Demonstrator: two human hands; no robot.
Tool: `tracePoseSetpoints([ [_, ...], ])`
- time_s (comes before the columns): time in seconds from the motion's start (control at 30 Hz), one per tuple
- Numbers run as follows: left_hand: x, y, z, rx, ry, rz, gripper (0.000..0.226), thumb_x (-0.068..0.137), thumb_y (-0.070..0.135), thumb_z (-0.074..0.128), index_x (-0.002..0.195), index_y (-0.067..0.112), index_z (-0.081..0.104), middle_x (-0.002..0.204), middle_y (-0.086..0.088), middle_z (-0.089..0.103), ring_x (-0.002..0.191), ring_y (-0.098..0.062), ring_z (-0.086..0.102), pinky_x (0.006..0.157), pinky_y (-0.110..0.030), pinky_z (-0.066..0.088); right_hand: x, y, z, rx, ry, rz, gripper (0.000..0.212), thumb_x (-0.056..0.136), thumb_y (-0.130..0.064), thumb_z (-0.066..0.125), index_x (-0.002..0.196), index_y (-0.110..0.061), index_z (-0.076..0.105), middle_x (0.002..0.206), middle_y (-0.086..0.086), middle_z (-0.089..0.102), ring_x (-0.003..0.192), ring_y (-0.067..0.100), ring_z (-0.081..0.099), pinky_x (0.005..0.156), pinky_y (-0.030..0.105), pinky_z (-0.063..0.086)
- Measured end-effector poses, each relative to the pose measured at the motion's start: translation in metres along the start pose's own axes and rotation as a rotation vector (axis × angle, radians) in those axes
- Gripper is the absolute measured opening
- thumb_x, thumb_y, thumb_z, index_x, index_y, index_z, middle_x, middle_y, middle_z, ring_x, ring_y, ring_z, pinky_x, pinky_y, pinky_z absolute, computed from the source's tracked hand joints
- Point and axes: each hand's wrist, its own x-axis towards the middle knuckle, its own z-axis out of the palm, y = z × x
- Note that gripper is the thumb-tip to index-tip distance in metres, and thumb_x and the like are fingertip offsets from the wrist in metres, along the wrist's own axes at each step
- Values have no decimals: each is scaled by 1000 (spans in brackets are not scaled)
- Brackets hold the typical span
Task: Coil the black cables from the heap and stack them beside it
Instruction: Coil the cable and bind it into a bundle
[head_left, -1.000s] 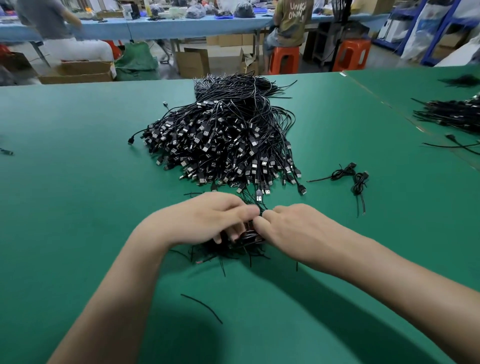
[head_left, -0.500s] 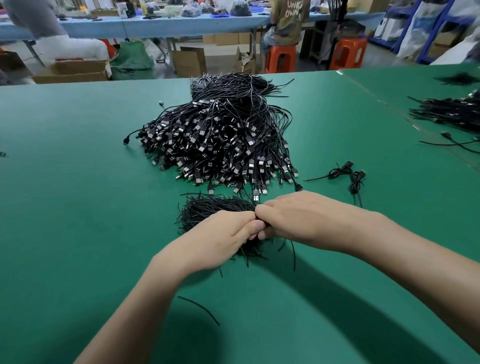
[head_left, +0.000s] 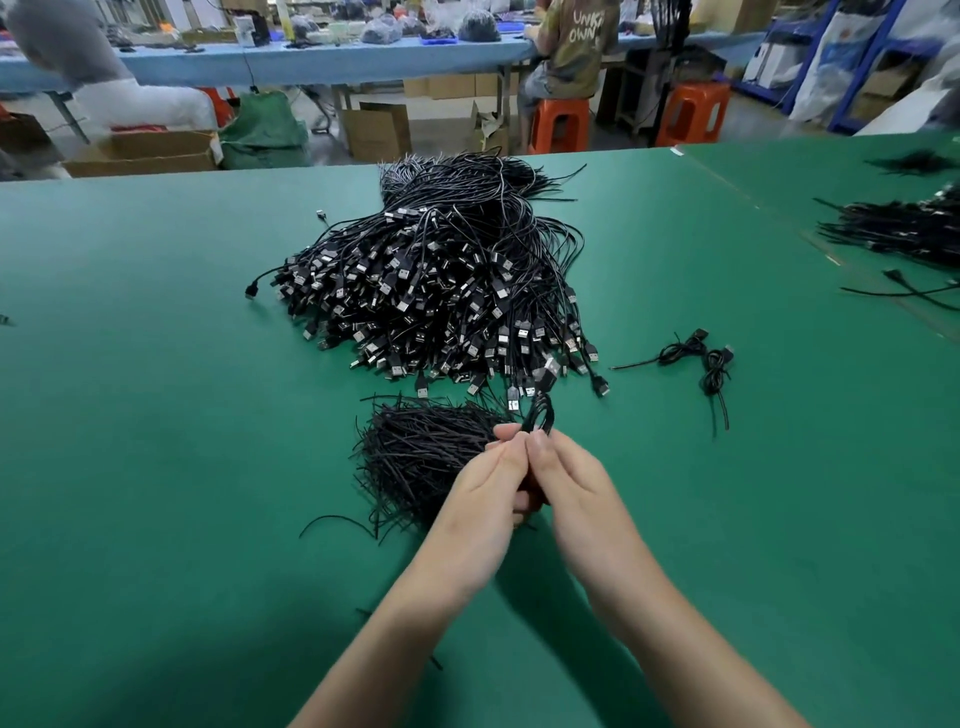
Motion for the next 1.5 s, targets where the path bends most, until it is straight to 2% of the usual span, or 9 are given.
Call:
tracePoseSetpoints([
  [0.17,3,-3,8,-54,-3,-86,44,100,50,42,70,40,73,53,21,57,50,9,51,49,-6,39,-4,-3,8,106,55,35,37,109,-26,43,96,-11,74,73,9,67,57,8,57,49,18,46],
  [0.33,7,-6,-7,30,-111,-55,40,80,63,44,81,38,76,75,9,71,73,-9,65,69,-38,52,2,-6,2,81,128,-96,38,109,-22,41,82,-11,65,85,5,73,74,8,63,65,19,50],
  [0.47,2,11,-31,176,71,193,41,97,54,43,93,35,79,86,7,77,77,-9,74,57,-22,53,8,-15,-13,-61,214,-240,39,110,-24,37,76,-18,55,80,2,70,83,16,68,79,26,52],
  [0.6,6,28,-37,89,-3,261,43,101,46,54,125,14,71,105,4,77,90,-24,75,78,-40,61,0,-20,-10,-10,-63,-190,36,107,-33,37,81,-11,46,58,-5,43,48,20,50,54,40,48],
  [0.67,8,30,-33,-24,-146,230,51,98,43,57,103,-6,69,120,0,76,106,-26,75,84,-38,62,-4,-23,-6,62,-174,-102,35,102,-40,39,79,-12,43,57,-6,34,43,12,34,40,26,36],
  [0.73,10,30,-31,-69,-163,235,35,99,34,60,75,11,70,126,-2,74,119,-20,70,92,-32,59,-4,-26,-7,77,-191,-31,36,104,-39,39,77,-15,42,59,-4,30,45,9,26,40,17,26],
  [1.13,13,19,-16,-200,11,227,38,88,44,71,59,21,63,106,-9,80,104,-29,76,86,-37,59,6,-26,-28,392,-440,301,25,105,-36,42,91,-15,46,66,-4,30,52,10,22,45,21,21],
  [1.3,8,24,-14,-182,46,171,32,90,40,71,63,24,74,92,-18,76,56,-24,67,57,-36,58,4,-21,-32,411,-446,280,25,104,-32,44,99,-10,53,69,0,37,53,12,30,48,24,33],
  [1.5,12,23,-16,-49,116,198,28,90,41,70,94,17,85,61,-1,65,68,-17,66,82,-38,56,1,-16,-26,30,-310,142,37,108,-38,39,79,-19,47,63,-6,31,49,9,26,45,19,24],
])
